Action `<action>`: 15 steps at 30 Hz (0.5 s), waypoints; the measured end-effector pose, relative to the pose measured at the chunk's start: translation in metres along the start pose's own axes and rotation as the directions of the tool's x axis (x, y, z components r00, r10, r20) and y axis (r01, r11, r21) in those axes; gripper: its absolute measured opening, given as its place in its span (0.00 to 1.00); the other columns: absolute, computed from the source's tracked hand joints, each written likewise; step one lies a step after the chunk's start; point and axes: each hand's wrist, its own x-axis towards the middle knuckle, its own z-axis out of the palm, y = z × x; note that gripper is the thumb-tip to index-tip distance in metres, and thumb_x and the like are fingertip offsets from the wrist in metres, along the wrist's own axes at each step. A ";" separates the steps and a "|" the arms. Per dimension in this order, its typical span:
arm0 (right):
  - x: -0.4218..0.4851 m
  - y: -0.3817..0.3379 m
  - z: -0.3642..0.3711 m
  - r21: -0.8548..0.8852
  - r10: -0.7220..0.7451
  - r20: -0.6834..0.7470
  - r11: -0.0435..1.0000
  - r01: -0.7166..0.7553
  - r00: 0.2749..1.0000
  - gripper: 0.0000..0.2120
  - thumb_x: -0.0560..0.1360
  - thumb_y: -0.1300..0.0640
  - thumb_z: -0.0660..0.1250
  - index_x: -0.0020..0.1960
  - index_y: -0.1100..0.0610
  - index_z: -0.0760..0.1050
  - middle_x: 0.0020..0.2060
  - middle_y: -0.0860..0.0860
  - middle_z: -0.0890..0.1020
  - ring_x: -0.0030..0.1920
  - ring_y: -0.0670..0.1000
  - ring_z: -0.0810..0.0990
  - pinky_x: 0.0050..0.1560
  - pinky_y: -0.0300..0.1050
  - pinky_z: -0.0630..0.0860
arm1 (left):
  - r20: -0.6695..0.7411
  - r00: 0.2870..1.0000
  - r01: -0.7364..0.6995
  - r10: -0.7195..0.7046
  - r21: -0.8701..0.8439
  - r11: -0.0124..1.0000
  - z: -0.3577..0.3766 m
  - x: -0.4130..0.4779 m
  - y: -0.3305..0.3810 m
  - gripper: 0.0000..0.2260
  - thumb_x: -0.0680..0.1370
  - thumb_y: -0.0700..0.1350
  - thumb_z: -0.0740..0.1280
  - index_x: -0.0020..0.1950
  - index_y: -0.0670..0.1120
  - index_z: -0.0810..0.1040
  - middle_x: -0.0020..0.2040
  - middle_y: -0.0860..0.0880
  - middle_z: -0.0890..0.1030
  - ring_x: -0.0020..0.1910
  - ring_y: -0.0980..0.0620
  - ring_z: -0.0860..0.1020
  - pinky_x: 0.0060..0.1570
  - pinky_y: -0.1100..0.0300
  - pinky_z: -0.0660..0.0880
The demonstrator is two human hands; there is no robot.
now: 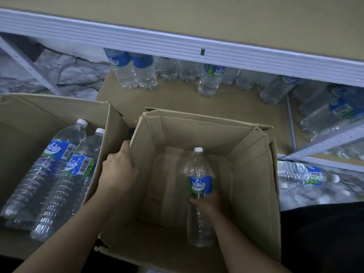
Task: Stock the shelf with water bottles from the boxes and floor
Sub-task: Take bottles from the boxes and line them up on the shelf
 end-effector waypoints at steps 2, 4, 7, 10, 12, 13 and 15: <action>-0.017 -0.011 -0.005 -0.013 -0.088 0.064 0.996 0.089 0.994 0.32 0.57 0.64 0.82 0.58 0.58 0.76 0.46 0.53 0.83 0.44 0.50 0.83 0.41 0.40 0.77 | -0.002 1.000 -0.015 0.015 0.005 1.000 -0.002 -0.002 0.002 0.16 0.79 0.39 0.60 0.66 0.47 0.66 0.51 0.40 0.78 0.50 0.40 0.77 0.48 0.46 0.75; -0.038 -0.026 -0.011 -0.018 -0.164 0.095 0.986 0.166 0.982 0.33 0.55 0.62 0.82 0.58 0.56 0.75 0.44 0.50 0.84 0.42 0.48 0.83 0.39 0.40 0.78 | 0.009 1.000 -0.022 0.022 0.012 1.000 -0.002 -0.005 0.003 0.15 0.79 0.40 0.60 0.65 0.47 0.65 0.51 0.40 0.78 0.50 0.40 0.78 0.49 0.46 0.74; -0.076 -0.052 -0.025 0.004 -0.312 0.063 0.950 0.313 0.948 0.31 0.56 0.61 0.82 0.55 0.55 0.74 0.42 0.47 0.83 0.39 0.43 0.82 0.34 0.31 0.74 | 0.020 1.000 -0.009 0.010 -0.015 1.000 -0.002 -0.010 0.004 0.13 0.79 0.44 0.60 0.63 0.49 0.65 0.54 0.41 0.78 0.52 0.39 0.77 0.51 0.47 0.74; -0.111 -0.081 -0.035 0.065 -0.421 0.031 0.906 0.418 0.907 0.29 0.57 0.61 0.83 0.53 0.53 0.73 0.42 0.47 0.83 0.39 0.42 0.81 0.33 0.29 0.74 | -0.008 1.000 -0.026 0.024 -0.166 0.986 -0.012 -0.016 0.009 0.17 0.82 0.51 0.58 0.68 0.46 0.66 0.64 0.41 0.74 0.61 0.38 0.74 0.58 0.45 0.71; -0.133 -0.103 -0.041 0.116 -0.487 0.013 0.868 0.482 0.873 0.29 0.56 0.59 0.83 0.52 0.51 0.73 0.42 0.47 0.84 0.41 0.44 0.83 0.39 0.36 0.79 | -0.104 0.993 -0.072 0.050 -0.223 0.972 -0.030 -0.018 0.014 0.19 0.81 0.53 0.59 0.67 0.44 0.68 0.66 0.42 0.72 0.64 0.39 0.72 0.60 0.46 0.69; -0.143 -0.114 -0.044 0.135 -0.525 0.001 0.843 0.520 0.851 0.30 0.55 0.57 0.84 0.52 0.51 0.74 0.42 0.47 0.84 0.42 0.45 0.84 0.43 0.40 0.81 | -0.167 0.984 -0.105 0.067 -0.227 0.968 -0.042 -0.018 0.016 0.18 0.81 0.53 0.59 0.66 0.43 0.69 0.65 0.42 0.72 0.63 0.40 0.71 0.60 0.47 0.69; -0.163 -0.138 -0.051 0.160 -0.607 -0.016 0.783 0.601 0.795 0.31 0.53 0.54 0.83 0.53 0.49 0.74 0.43 0.46 0.85 0.43 0.43 0.84 0.47 0.45 0.82 | -0.285 0.951 -0.185 0.121 -0.208 0.961 -0.073 -0.017 0.022 0.20 0.80 0.54 0.61 0.65 0.42 0.70 0.63 0.41 0.74 0.63 0.39 0.72 0.59 0.47 0.69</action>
